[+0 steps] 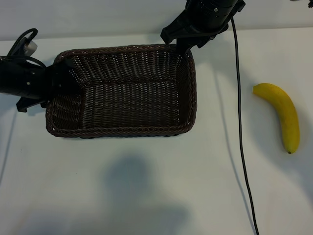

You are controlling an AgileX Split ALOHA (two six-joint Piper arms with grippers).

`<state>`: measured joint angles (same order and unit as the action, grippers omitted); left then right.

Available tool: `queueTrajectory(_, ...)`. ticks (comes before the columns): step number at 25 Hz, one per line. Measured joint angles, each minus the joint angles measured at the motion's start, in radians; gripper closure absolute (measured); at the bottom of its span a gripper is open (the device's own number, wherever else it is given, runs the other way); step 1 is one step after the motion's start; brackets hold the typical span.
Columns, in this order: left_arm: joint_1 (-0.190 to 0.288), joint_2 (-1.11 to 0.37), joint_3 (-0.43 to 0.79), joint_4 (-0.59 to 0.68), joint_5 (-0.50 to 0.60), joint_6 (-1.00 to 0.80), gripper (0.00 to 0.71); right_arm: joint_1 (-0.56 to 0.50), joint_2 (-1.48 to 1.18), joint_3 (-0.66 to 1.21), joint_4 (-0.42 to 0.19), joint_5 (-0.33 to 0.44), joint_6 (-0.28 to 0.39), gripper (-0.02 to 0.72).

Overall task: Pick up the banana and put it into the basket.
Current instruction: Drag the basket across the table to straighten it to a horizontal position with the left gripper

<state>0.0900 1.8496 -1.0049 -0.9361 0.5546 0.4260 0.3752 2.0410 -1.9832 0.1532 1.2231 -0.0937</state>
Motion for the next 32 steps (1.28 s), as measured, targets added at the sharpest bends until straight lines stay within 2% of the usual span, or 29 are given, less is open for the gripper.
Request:
queueTrajectory(26, -0.002, 0.002, 0.000, 0.001, 0.006, -0.023, 0.339, 0.000, 0.000, 0.000, 0.000, 0.000, -0.001, 0.283)
queueTrajectory(28, -0.002, 0.002, 0.000, -0.002, 0.014, -0.023, 0.312, 0.000, 0.000, 0.000, 0.000, 0.000, -0.001, 0.283)
queueTrajectory(32, -0.002, 0.002, 0.000, -0.010, 0.031, -0.027, 0.195, 0.000, 0.000, 0.000, 0.000, 0.000, -0.001, 0.283)
